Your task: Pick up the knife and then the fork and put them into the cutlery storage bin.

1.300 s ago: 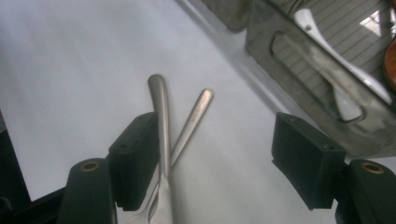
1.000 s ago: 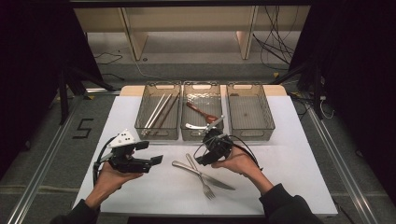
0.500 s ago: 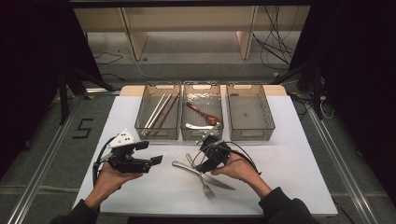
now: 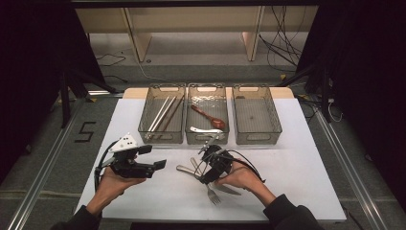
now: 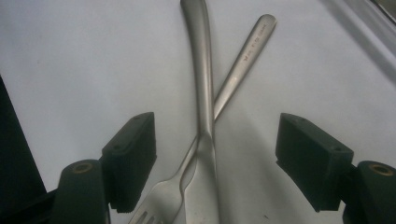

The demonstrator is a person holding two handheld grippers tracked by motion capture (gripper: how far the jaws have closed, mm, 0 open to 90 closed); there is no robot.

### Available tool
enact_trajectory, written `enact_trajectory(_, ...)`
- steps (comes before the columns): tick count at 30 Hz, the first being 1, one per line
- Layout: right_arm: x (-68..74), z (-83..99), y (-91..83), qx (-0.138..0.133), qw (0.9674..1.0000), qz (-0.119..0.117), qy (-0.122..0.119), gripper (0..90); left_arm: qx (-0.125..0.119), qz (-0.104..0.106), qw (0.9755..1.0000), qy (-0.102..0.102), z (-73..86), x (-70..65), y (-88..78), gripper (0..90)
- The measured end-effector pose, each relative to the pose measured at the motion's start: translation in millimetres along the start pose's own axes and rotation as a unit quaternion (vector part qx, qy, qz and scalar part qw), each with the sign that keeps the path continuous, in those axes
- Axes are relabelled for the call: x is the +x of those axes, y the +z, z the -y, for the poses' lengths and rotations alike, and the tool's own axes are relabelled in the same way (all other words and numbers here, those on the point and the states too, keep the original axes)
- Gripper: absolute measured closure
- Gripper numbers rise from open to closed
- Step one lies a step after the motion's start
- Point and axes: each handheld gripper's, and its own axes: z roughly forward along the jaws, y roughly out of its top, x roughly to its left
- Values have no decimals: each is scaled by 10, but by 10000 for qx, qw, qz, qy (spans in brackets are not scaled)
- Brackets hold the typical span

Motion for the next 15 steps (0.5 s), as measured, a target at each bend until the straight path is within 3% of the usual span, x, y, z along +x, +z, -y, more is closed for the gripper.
enact_trajectory(8,-6,5,65,161,9999,-46,-5,423,16,8,10000,15,-2,-9,9,189)
enact_trajectory(15,1,6,103,287,9995,-88,-72,575,34,7,10000,65,4,-15,9,188)
